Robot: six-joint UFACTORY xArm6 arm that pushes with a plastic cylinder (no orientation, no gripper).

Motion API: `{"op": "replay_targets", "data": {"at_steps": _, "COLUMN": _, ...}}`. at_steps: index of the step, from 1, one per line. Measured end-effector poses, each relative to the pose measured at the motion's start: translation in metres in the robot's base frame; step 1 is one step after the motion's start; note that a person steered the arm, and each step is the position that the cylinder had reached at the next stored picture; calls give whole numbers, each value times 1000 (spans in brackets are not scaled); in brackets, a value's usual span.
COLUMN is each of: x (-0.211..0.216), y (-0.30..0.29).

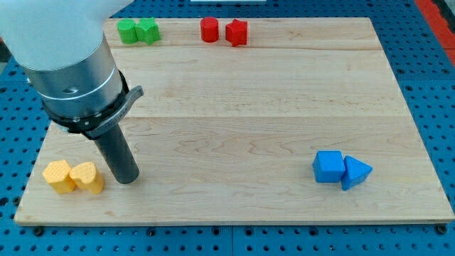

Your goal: Place the yellow heart at center of the board

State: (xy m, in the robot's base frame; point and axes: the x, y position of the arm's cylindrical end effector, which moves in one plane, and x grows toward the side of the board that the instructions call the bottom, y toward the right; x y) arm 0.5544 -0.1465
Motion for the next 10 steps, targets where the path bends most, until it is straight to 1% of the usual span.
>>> {"op": "replay_targets", "data": {"at_steps": 1, "x": -1, "y": 0}}
{"op": "replay_targets", "data": {"at_steps": 2, "x": 16, "y": 26}}
{"op": "replay_targets", "data": {"at_steps": 3, "x": 53, "y": -5}}
{"op": "replay_targets", "data": {"at_steps": 4, "x": 52, "y": -85}}
{"op": "replay_targets", "data": {"at_steps": 5, "x": 42, "y": -116}}
{"op": "replay_targets", "data": {"at_steps": 6, "x": 19, "y": -75}}
{"op": "replay_targets", "data": {"at_steps": 7, "x": 15, "y": -30}}
{"op": "replay_targets", "data": {"at_steps": 8, "x": -3, "y": -22}}
{"op": "replay_targets", "data": {"at_steps": 9, "x": -58, "y": -9}}
{"op": "replay_targets", "data": {"at_steps": 10, "x": -96, "y": 12}}
